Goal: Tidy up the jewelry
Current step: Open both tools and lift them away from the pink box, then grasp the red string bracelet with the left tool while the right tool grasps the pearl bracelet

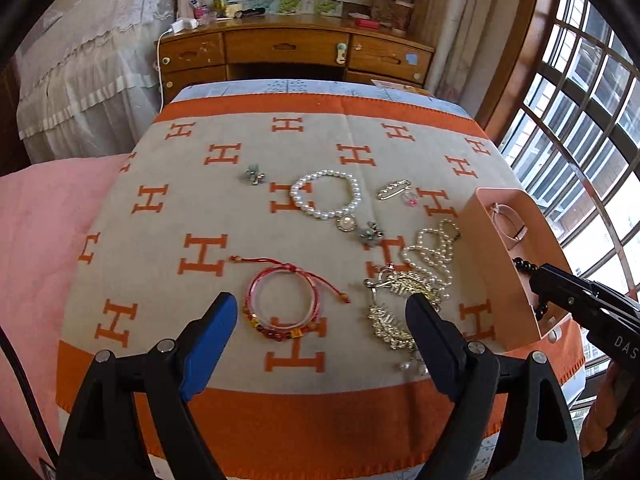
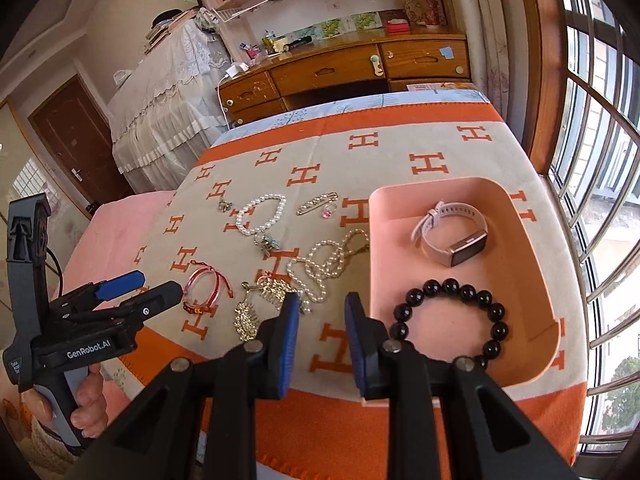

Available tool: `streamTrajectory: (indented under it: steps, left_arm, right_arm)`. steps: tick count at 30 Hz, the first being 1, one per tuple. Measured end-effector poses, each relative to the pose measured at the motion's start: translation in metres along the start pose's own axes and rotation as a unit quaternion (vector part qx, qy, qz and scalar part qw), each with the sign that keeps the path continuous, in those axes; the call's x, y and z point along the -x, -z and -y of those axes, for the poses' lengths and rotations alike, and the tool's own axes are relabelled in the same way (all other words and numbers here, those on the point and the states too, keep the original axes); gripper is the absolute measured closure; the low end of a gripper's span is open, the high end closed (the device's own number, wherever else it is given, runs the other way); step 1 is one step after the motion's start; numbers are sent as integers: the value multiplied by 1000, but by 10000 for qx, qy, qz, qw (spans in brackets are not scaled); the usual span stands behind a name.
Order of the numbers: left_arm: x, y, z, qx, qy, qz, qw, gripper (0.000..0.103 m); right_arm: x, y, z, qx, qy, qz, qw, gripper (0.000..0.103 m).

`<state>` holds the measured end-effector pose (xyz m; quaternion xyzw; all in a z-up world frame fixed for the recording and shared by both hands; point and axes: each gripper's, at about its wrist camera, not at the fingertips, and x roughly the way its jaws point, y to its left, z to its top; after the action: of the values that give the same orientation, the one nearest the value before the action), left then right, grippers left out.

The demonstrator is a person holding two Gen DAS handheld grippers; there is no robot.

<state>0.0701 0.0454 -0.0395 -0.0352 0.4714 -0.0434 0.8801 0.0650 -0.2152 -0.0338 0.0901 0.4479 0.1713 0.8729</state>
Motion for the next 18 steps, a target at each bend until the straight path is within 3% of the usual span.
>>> streamTrajectory:
  steps: [9, 18]
  left_arm:
    - [-11, -8, -56, 539, -219, -63, 9983, 18]
    - [-42, -13, -120, 1363, -56, -530, 9892, 18]
  right_arm:
    - [-21, -31, -45, 678, -241, -192, 9972, 79]
    - [-90, -77, -86, 1155, -373, -1009, 9875, 79]
